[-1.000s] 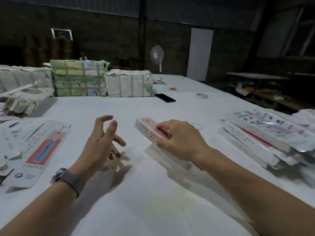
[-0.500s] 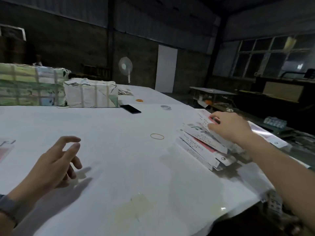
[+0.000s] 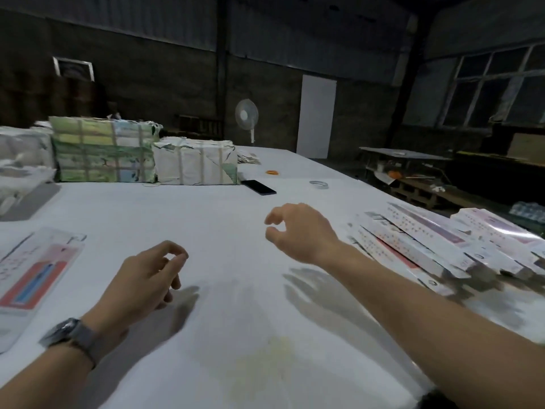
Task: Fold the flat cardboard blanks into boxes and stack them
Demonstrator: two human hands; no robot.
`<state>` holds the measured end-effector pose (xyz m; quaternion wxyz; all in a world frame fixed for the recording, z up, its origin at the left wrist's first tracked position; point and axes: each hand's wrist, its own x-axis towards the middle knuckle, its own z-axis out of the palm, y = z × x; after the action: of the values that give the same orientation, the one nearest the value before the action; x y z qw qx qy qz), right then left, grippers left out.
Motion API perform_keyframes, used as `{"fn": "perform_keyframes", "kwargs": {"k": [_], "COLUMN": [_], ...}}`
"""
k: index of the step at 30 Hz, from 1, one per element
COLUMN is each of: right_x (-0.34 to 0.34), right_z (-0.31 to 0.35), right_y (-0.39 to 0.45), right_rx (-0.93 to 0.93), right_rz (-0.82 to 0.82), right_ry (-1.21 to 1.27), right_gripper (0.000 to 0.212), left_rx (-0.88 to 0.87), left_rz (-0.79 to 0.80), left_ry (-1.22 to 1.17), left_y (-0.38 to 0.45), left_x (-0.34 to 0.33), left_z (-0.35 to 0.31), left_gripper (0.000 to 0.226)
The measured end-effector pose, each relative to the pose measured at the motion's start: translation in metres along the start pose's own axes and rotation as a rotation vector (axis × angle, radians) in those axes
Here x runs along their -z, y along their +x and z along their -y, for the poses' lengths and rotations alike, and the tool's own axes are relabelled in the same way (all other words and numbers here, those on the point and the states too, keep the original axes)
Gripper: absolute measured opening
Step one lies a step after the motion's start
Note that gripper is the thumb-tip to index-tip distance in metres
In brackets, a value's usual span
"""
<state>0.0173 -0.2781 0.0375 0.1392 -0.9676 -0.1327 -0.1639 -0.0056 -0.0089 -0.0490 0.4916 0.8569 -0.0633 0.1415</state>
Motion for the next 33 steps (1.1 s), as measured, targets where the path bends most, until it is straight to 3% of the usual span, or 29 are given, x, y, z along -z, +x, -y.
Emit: {"fn": "perform_keyframes", "kwargs": {"k": [7, 13, 16, 19, 25, 33], "right_x": [-0.094, -0.134, -0.136, -0.137, -0.133, -0.128], "right_z": [0.108, 0.091, 0.086, 0.089, 0.090, 0.093], "right_y": [0.013, 0.015, 0.017, 0.018, 0.016, 0.014], "right_rx": [0.229, 0.205, 0.197, 0.205, 0.192, 0.182], "right_rz": [0.072, 0.007, 0.031, 0.049, 0.067, 0.087], "right_ry": [0.336, 0.377, 0.413, 0.432, 0.463, 0.464], "right_gripper": [0.028, 0.023, 0.018, 0.018, 0.018, 0.017], "left_rx": [-0.005, 0.031, 0.309, 0.528, 0.406, 0.207], "left_rz": [-0.192, -0.525, -0.361, -0.177, -0.218, -0.050], "left_ry": [0.439, 0.656, 0.904, 0.958, 0.968, 0.846], "left_y": [0.003, 0.008, 0.008, 0.008, 0.013, 0.007], "left_x": [0.025, 0.066, 0.081, 0.085, 0.091, 0.078], "left_z": [-0.004, 0.007, 0.024, 0.039, 0.038, 0.015], "left_gripper": [0.015, 0.029, 0.049, 0.058, 0.044, 0.064]}}
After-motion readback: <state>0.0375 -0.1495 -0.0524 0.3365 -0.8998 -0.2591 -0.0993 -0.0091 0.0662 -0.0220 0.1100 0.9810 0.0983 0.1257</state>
